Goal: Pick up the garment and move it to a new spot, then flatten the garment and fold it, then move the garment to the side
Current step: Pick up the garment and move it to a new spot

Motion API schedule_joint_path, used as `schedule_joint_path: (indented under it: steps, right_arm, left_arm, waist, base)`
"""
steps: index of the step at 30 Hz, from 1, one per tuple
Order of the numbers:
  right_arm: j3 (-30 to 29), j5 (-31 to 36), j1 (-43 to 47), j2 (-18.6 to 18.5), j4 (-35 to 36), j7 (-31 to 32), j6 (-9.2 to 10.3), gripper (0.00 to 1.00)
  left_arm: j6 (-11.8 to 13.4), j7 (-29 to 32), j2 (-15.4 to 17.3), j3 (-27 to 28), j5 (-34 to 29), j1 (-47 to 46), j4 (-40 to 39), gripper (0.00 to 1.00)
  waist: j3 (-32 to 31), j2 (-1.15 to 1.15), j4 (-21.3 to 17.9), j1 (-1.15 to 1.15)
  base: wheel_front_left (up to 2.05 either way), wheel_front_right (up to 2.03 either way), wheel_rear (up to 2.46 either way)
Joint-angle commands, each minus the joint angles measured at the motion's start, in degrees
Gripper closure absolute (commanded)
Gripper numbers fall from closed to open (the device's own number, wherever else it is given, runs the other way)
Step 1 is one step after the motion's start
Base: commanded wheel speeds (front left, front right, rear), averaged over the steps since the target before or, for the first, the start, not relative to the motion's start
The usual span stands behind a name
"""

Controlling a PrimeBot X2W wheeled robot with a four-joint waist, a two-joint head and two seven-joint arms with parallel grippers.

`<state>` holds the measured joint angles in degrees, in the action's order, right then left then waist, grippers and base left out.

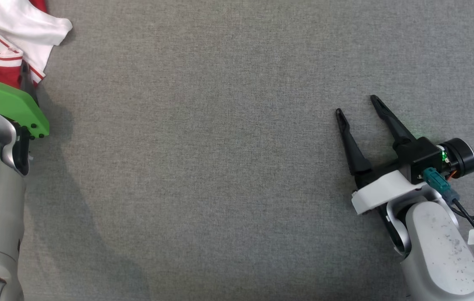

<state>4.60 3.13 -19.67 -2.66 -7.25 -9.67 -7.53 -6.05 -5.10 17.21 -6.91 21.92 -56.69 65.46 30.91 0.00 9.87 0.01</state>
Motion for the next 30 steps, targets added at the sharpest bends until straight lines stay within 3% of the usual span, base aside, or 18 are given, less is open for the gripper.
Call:
schedule_joint_path:
  steps: [1,5,6,8,10,22,30]
  right_arm:
    - [-0.64,0.44,-0.43,-0.45,-0.44,-0.14,0.08,0.0]
    - [-1.23,0.59,-0.64,-0.48,-0.52,-0.42,0.09,0.0]
    - [-1.33,0.55,-0.65,-0.49,-0.56,-0.52,0.09,0.0]
    - [-1.5,0.55,-0.73,-0.5,-0.74,-0.6,0.09,0.0]
    - [-1.59,0.44,-0.82,-0.5,-1.05,-0.78,0.09,0.0]
    - [-1.01,-1.17,-1.29,-0.47,-3.61,-2.29,0.09,0.0]
    - [-0.86,-3.79,-0.6,-0.35,-7.29,-4.26,0.09,0.0]
  left_arm:
    - [0.2,-0.14,0.19,0.19,0.5,-1.09,0.78,0.0]
    - [1.29,-1.72,0.62,0.83,1.19,-2.07,2.88,0.0]
    - [1.74,-2.49,0.81,1.18,1.5,-2.48,3.12,0.06]
    - [2.25,-3.68,0.97,1.54,1.75,-3.11,3.62,0.58]
    - [2.54,-4.7,1.07,1.91,2.12,-3.68,4.08,1.0]
    - [3.28,-7.02,2.87,1.68,2.53,-2.87,6.26,1.0]
    - [2.31,-9.45,6.15,-1.03,-0.34,-4.66,3.51,1.0]
  waist:
    - [1.05,0.0,-0.69,-0.01]
    - [1.56,0.0,-0.84,-0.01]
    - [1.62,0.0,-0.87,-0.01]
    - [1.64,0.0,-0.87,-0.01]
    - [1.54,0.0,-0.84,-0.01]
    - [-0.75,0.0,-1.48,-0.01]
    - [-7.11,0.0,-3.0,-0.01]
  base:
    - [0.0,0.0,0.0]
    - [0.0,0.0,0.0]
    - [0.0,0.0,0.0]
    - [0.0,0.0,0.0]
    - [0.0,0.0,0.0]
    - [0.0,0.0,0.0]
    - [0.0,0.0,0.0]
